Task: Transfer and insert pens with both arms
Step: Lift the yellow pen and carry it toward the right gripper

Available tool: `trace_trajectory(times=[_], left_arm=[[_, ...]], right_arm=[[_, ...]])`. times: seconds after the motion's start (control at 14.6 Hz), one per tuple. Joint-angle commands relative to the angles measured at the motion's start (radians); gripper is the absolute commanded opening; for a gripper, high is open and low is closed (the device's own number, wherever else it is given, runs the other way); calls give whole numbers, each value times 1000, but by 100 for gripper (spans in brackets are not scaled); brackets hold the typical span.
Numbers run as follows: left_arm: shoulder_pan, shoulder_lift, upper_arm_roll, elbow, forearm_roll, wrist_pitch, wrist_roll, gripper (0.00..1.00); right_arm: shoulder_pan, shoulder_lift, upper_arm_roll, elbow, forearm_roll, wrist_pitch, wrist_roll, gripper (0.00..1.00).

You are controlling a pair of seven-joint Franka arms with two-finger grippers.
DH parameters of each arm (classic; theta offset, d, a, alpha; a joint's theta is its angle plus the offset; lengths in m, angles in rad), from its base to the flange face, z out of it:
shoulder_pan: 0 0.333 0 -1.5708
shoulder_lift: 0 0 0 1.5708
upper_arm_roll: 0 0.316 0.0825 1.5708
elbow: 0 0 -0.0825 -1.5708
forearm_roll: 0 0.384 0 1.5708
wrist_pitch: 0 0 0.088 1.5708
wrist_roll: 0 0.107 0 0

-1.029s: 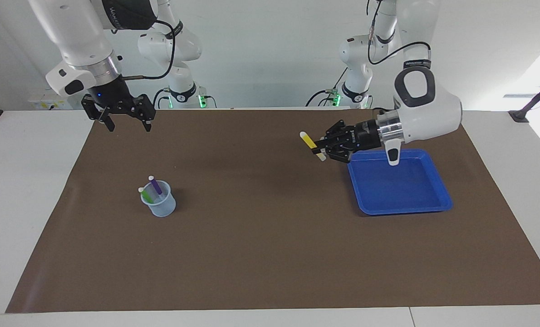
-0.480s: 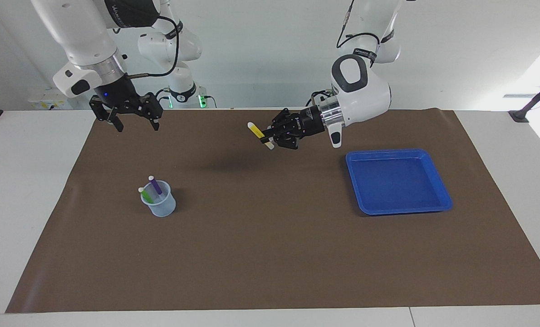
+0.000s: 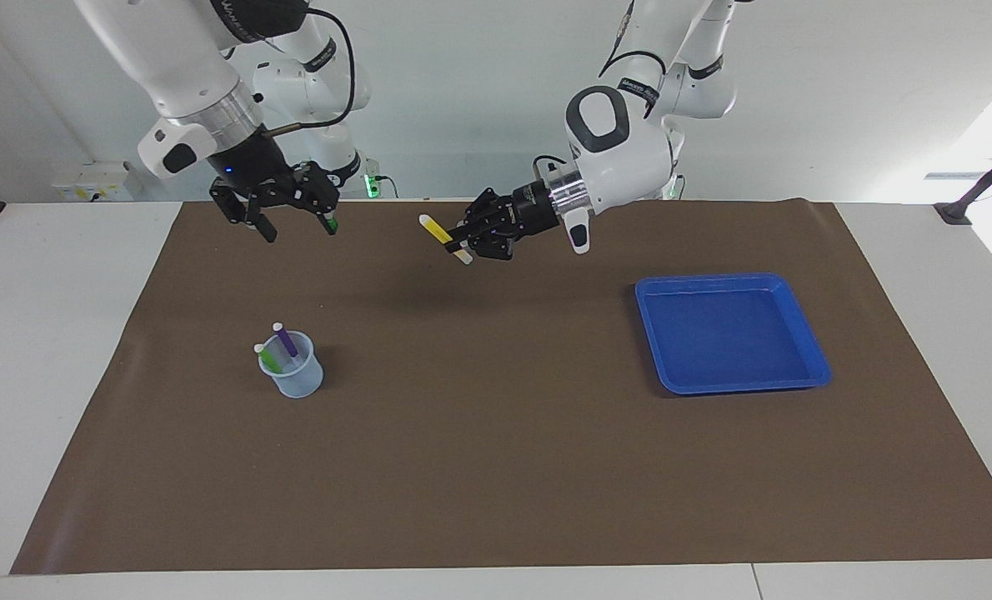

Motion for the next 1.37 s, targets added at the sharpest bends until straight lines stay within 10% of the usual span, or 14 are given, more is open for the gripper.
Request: trace_trajectory(times=[0.0,1.3], left_arm=[[-41,-19,14,-23,-23,46,-1,0],[-62,-18,14,-18,-66,72,38,0]], right_arm=[[29,-5,25,-16,19,34,75,100],[165,-125,26,-290,128,249,140,90]])
